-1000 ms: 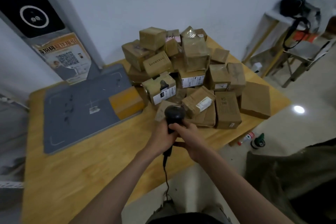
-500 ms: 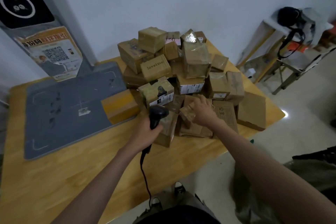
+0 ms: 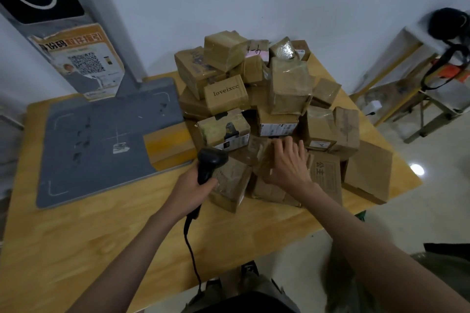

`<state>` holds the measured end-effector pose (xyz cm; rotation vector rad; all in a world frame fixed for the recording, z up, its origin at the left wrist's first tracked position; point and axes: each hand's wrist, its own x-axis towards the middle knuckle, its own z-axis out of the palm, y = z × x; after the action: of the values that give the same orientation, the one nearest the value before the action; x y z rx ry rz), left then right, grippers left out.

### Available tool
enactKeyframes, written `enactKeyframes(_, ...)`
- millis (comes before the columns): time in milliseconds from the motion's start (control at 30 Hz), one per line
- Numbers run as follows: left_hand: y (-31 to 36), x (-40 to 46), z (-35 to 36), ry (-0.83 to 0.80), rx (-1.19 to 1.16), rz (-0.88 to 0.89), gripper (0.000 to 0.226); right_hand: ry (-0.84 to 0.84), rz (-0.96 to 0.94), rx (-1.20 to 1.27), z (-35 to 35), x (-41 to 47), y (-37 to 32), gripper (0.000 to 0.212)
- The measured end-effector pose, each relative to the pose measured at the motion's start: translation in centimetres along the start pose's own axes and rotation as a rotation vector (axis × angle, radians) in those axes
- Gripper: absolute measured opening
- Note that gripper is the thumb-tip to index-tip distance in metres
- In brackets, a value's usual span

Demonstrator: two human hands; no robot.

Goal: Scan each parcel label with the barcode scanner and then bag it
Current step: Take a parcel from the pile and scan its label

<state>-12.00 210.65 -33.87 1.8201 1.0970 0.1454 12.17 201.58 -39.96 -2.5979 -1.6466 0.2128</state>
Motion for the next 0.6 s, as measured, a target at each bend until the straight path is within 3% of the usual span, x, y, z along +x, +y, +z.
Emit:
enactKeyframes(67,0.5,0.5,0.4,0.019,-0.017,0.004,0.017,0.118,0.013,0.045,0.4,-0.6,0.4,0.104)
enactKeyframes(133,1.1,0.8,0.9,0.031,-0.02,0.016,0.019,0.125,0.026,0.021,0.8,-1.3,0.8,0.103)
enactKeyframes(300,1.9,1.3,2.7,-0.007,-0.003,0.03,0.008,-0.006,0.014,0.057,1.0,-2.6,2.1,0.094)
enactKeyframes(467,2.3,1.3,4.2,-0.019,-0.018,0.031,0.012,-0.138,0.049,0.065,0.2,-3.6,3.4,0.077)
enactKeyframes(600,2.4,1.2,4.2,0.008,-0.008,0.034,0.007,-0.179,0.07,0.25,-0.5,-4.8,3.7,0.079)
